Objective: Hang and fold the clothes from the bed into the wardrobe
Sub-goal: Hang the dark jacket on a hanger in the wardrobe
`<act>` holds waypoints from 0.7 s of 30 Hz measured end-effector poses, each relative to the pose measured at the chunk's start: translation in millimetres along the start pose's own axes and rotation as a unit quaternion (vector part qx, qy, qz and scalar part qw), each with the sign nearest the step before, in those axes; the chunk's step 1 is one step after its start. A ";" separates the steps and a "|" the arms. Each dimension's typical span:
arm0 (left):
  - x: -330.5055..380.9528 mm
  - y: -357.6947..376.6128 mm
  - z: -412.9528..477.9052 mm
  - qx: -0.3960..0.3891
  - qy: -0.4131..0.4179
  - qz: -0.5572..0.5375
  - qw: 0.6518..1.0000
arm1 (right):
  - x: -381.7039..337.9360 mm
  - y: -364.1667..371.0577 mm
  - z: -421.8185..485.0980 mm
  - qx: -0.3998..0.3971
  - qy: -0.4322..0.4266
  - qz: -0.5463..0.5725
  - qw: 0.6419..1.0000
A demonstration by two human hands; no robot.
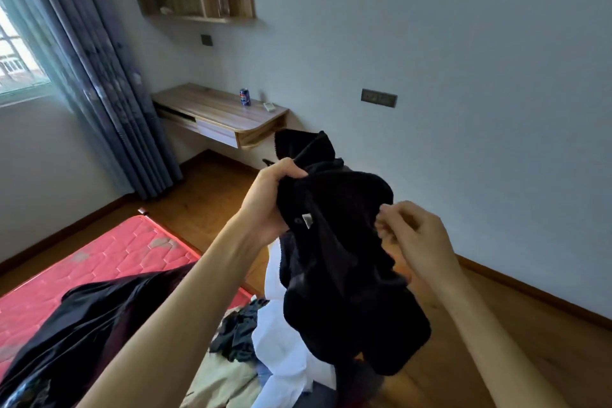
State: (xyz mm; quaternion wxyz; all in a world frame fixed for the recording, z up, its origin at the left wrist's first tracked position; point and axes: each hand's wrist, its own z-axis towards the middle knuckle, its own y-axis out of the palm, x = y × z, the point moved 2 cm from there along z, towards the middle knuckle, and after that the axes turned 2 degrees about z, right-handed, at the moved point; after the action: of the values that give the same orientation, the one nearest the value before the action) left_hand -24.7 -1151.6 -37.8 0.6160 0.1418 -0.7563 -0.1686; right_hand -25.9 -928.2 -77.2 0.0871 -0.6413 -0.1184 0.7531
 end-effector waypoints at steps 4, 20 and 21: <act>-11.2 33.4 -22.8 -0.060 -0.025 0.098 0.993 | -30.9 -10.2 -4.7 -0.068 -0.178 -0.209 0.959; -57.8 118.0 -168.9 -0.230 -0.011 0.139 0.963 | -46.4 -84.5 -218.0 0.081 -0.209 -0.093 0.970; -64.2 123.4 -178.8 -0.224 -0.038 0.126 0.966 | -46.7 -86.5 -235.8 0.110 -0.253 -0.124 0.953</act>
State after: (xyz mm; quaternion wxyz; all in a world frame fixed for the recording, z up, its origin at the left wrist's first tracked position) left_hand 162.6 -1027.5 -8.6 0.6194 -0.1026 -0.7335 -0.2605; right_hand 212.6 -843.0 -43.2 0.2172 -0.3959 -0.1315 0.8825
